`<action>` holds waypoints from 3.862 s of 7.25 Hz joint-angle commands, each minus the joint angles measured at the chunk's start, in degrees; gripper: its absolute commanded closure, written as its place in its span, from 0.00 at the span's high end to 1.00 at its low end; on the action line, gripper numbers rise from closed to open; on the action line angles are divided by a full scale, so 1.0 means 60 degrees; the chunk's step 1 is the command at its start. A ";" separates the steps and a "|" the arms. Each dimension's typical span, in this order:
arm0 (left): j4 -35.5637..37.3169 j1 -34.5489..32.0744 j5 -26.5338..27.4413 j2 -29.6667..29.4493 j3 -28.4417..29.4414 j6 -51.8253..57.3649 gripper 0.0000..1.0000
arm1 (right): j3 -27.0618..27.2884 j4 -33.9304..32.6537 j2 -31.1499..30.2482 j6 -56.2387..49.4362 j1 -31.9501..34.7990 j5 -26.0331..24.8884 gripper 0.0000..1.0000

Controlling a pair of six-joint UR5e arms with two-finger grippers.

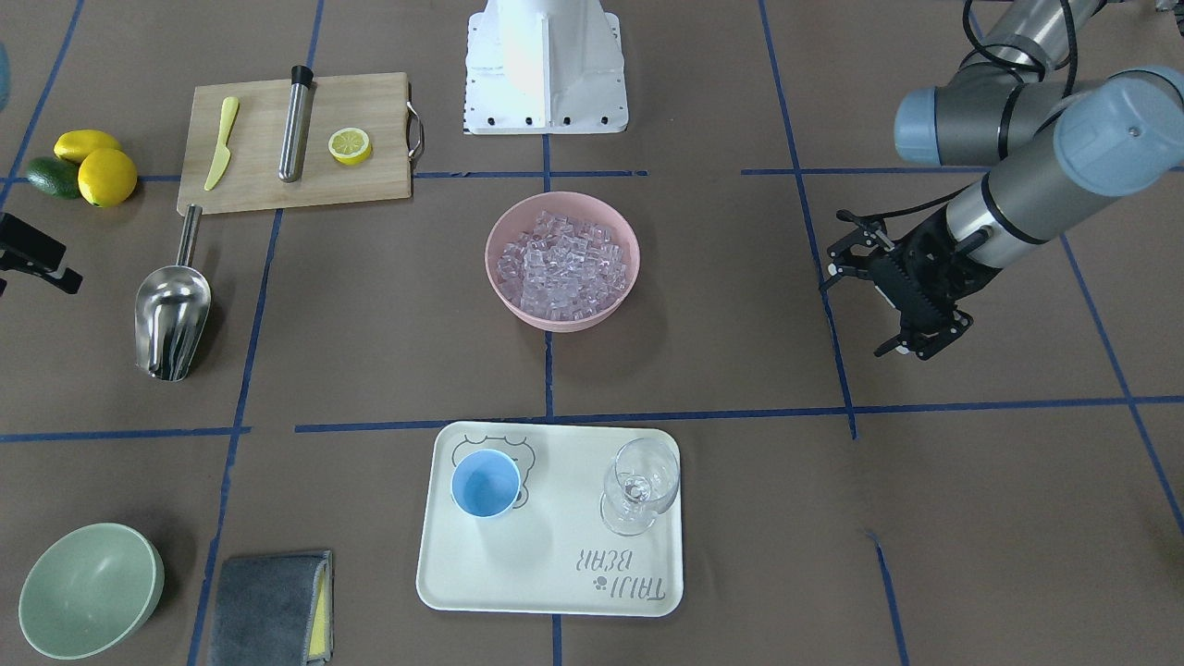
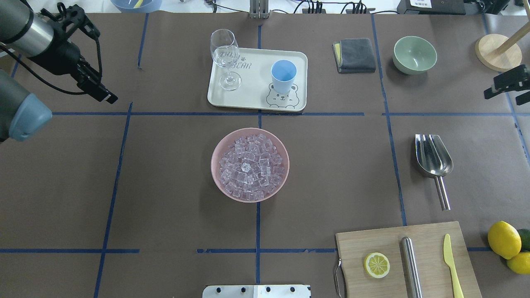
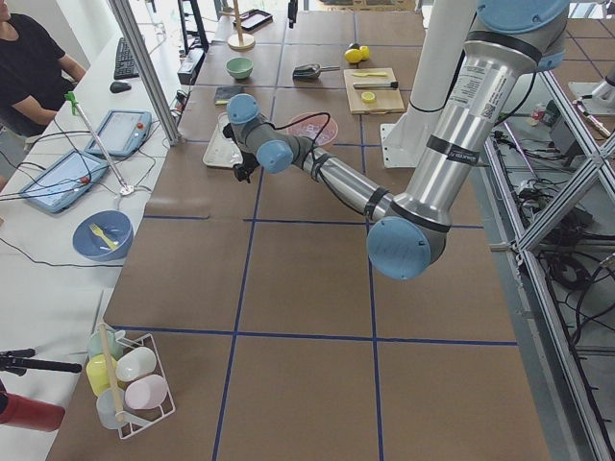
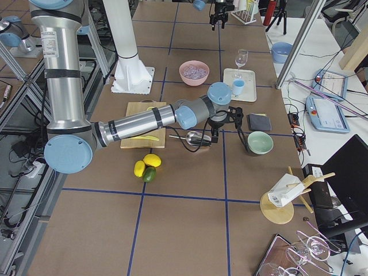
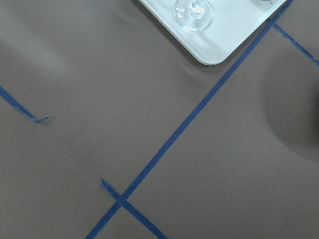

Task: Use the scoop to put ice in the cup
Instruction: 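Move the left gripper beside the pink bowl while the right descends to the scoop, then close the right gripper on the metal scoop handle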

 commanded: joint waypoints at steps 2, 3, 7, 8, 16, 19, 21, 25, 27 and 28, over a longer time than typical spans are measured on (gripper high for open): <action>-0.0259 0.0292 0.0016 0.0029 0.0016 -0.0015 1.00 | 0.0564 0.0102 -0.0824 0.0288 -0.0863 -0.0285 1.00; -0.0259 0.0322 0.0016 0.0029 0.0031 0.0014 1.00 | 0.0593 0.0102 -0.0825 0.0738 -0.1358 -0.0384 1.00; -0.5045 0.1870 0.0655 0.0029 0.1139 0.0015 1.00 | 0.0739 0.0131 -0.0693 0.1607 -0.1876 -0.0722 1.00; -0.5759 0.2136 0.0936 0.0029 0.1507 -0.0014 1.00 | 0.0856 0.0132 -0.0780 0.1766 -0.1978 -0.0707 1.00; -0.5767 0.2299 0.0939 0.0014 0.1599 0.0015 1.00 | 0.0096 0.0132 -0.0825 0.2412 -0.3750 -0.1879 0.91; -0.5767 0.2299 0.0939 0.0029 0.1599 0.0015 1.00 | 0.0022 0.0117 -0.0825 0.2398 -0.3810 -0.1835 0.67; -0.5767 0.2299 0.0939 0.0014 0.1570 -0.0014 1.00 | 0.0022 0.0102 -0.0854 0.2398 -0.3853 -0.1806 0.67; -0.5752 0.2299 0.0939 0.0000 0.1540 -0.0015 1.00 | -0.0007 0.0102 -0.0942 0.2369 -0.3985 -0.1791 0.66; -0.5737 0.2299 0.0939 -0.0015 0.1555 -0.0015 1.00 | -0.0007 0.0102 -0.1117 0.2325 -0.3971 -0.1791 0.33; -0.5737 0.2299 0.0939 -0.0058 0.1540 -0.0015 1.00 | -0.0022 0.0102 -0.1205 0.2281 -0.3985 -0.1791 0.20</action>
